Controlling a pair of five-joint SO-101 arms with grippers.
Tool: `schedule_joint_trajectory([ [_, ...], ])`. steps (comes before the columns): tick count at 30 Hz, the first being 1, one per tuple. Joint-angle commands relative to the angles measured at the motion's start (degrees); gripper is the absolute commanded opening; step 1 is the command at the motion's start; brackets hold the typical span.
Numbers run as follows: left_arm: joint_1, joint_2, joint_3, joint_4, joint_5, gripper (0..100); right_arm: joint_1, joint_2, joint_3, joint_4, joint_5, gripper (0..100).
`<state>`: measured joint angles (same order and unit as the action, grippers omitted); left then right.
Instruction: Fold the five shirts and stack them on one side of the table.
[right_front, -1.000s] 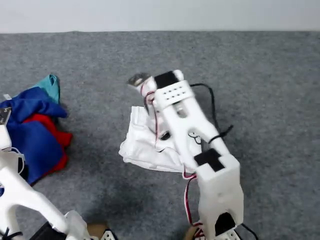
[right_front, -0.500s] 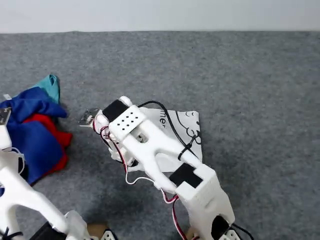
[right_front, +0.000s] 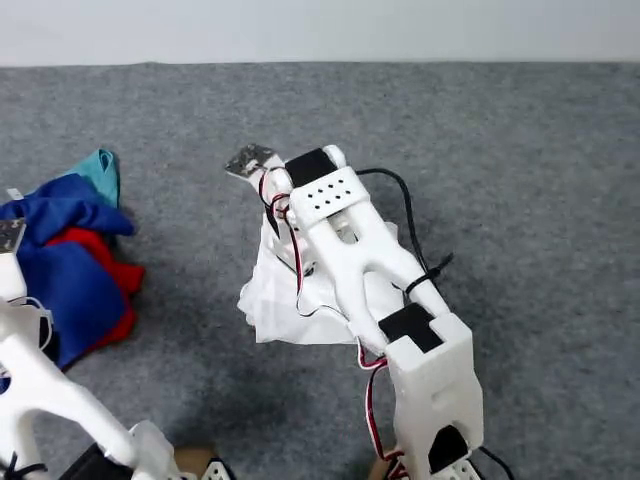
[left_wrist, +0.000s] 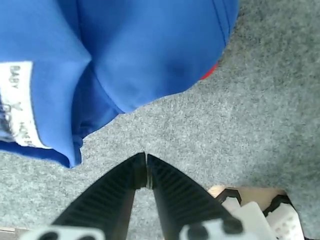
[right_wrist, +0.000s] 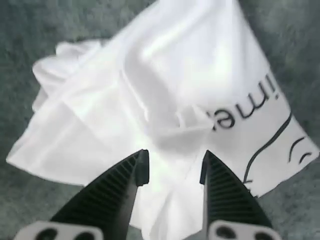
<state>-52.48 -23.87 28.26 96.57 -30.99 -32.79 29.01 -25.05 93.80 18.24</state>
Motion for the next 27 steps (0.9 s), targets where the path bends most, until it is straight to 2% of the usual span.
schedule_joint_trajectory([
  [1,0.5,-1.8,-0.2,-0.7,0.4,1,0.8,1.0,-2.9,-1.8,0.0,16.0],
  [10,0.5,-1.8,-0.2,-0.7,0.4,1,1.0,4.7,-2.9,-5.4,0.0,15.3],
  [15,0.4,-1.8,-0.2,-0.7,0.4,1,0.5,5.6,-2.9,-3.4,0.4,0.1],
  [19,0.4,-1.8,-0.2,-0.7,0.4,1,0.4,3.6,-2.9,2.2,0.7,0.9],
  [23,0.4,-1.8,-0.2,-0.7,0.4,1,-1.5,0.6,-2.9,8.8,4.6,0.9],
  [27,0.5,-1.8,-0.2,-0.7,0.4,1,-2.9,-3.7,-2.9,9.0,4.7,0.9],
])
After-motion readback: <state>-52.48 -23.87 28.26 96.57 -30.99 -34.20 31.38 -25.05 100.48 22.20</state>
